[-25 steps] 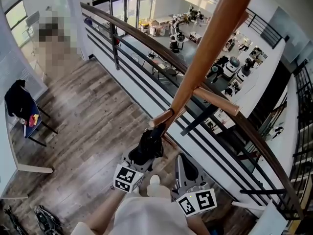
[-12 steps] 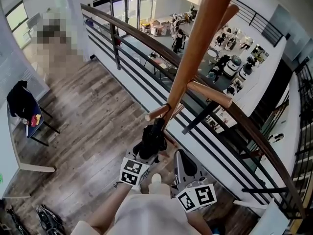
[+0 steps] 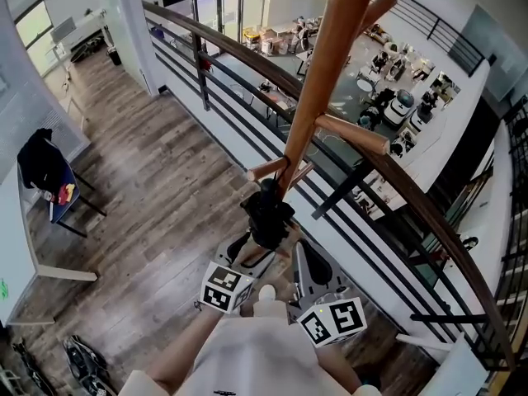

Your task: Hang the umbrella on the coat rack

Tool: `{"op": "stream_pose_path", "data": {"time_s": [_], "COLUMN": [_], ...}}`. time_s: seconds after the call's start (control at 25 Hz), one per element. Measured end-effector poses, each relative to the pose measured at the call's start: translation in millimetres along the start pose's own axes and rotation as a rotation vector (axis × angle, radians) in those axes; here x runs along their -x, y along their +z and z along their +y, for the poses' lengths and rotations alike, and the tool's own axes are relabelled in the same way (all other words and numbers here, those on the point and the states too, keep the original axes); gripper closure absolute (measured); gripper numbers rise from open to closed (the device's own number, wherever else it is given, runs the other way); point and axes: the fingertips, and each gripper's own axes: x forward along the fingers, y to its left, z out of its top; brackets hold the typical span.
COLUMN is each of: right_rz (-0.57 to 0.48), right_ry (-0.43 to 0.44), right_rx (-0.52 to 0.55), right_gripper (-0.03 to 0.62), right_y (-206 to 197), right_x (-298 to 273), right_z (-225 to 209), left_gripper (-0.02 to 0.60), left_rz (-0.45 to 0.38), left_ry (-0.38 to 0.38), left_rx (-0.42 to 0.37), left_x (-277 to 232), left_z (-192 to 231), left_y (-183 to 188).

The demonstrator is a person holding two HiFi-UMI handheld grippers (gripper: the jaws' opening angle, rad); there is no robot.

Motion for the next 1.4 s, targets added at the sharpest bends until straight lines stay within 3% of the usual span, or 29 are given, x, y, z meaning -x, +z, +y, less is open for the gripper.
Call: {"op": "stream_pose_path", "data": {"time_s": [0.4,0.84,1.08,1.28,1.4], "right_rz": [0.008,0.013,0.041,0.079,0.092], "right_ry": [-0.005,-0.032,-0.039,-0.008,0.015], "right_rx": [-0.007,0.024,0.063,0.084,0.063], "right_gripper": [0.560,0.559,0.560,0.560,0.560], "right_y": [-9,-12,-25,-43,-58], "right_x": [8,21,24,30,39], "right_z": [0,-1,5,16,24], "left_gripper": [0.287,0.329,0.387,0.504,0.525], "left_rz": [-0.042,-0.071,-0.062,-0.065,-0.061], "left_ry": [0.001,-0.042,-0.097,-0.097,-0.103], "left_rx": [0.035,-0.010,-0.015,-0.013,-0.021], "left_x": [38,74,86,100,106], "left_z": [-22,-44,-49,-49,-53], "left_y": [9,30,15,6,-2]}}
